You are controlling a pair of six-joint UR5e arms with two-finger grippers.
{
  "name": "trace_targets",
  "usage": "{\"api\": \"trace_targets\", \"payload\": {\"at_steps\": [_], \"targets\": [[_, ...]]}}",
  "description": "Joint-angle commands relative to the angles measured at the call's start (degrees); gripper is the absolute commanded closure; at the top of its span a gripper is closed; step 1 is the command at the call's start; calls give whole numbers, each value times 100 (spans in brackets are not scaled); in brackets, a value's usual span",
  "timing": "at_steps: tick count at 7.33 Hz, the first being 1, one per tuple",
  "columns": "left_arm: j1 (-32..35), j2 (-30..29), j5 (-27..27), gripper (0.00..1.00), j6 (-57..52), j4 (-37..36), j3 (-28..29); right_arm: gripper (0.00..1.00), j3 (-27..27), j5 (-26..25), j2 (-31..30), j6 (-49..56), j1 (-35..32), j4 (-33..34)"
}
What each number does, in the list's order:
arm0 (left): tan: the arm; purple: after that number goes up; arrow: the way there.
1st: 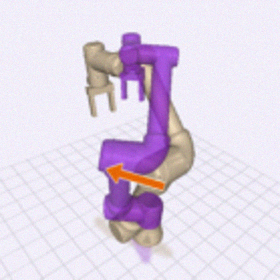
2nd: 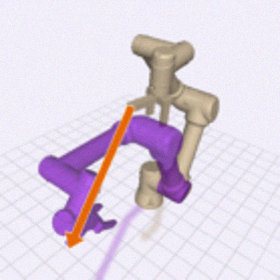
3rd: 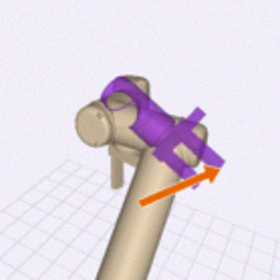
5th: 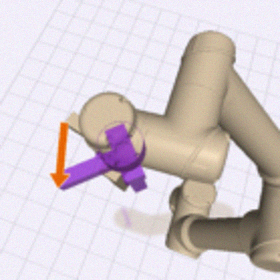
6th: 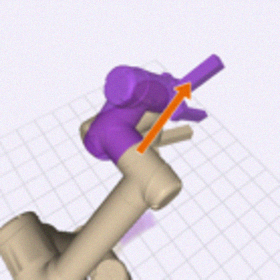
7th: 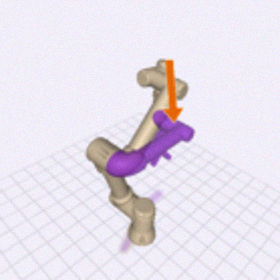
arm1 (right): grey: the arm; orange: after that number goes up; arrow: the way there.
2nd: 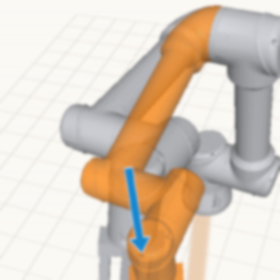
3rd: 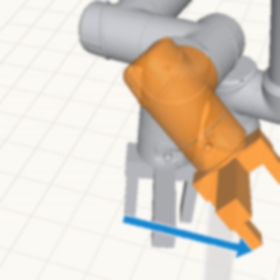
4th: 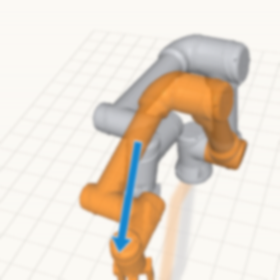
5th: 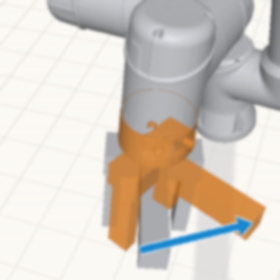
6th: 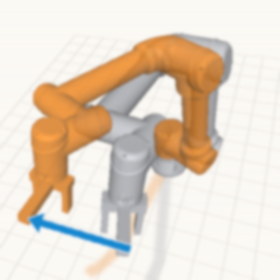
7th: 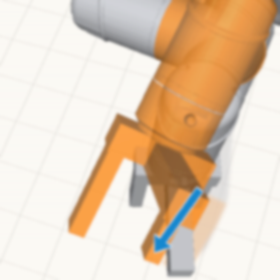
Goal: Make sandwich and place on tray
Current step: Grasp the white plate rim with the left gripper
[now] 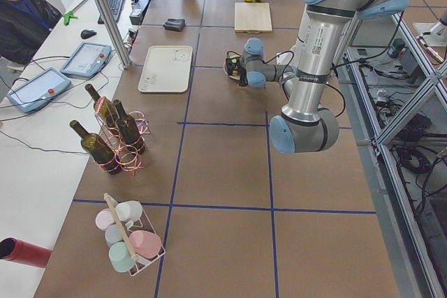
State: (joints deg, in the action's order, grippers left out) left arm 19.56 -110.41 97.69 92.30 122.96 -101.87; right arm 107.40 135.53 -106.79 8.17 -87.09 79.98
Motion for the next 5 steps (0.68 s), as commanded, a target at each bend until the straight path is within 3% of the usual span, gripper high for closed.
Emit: {"api": "trace_targets", "payload": {"at_steps": [1, 5], "targets": [[-75, -16, 4, 47, -1, 0, -9, 0, 0, 0, 0, 0, 0, 0], [-128, -25, 5, 63, 8, 0, 0, 0, 0, 0, 0, 0, 0, 0]]}}
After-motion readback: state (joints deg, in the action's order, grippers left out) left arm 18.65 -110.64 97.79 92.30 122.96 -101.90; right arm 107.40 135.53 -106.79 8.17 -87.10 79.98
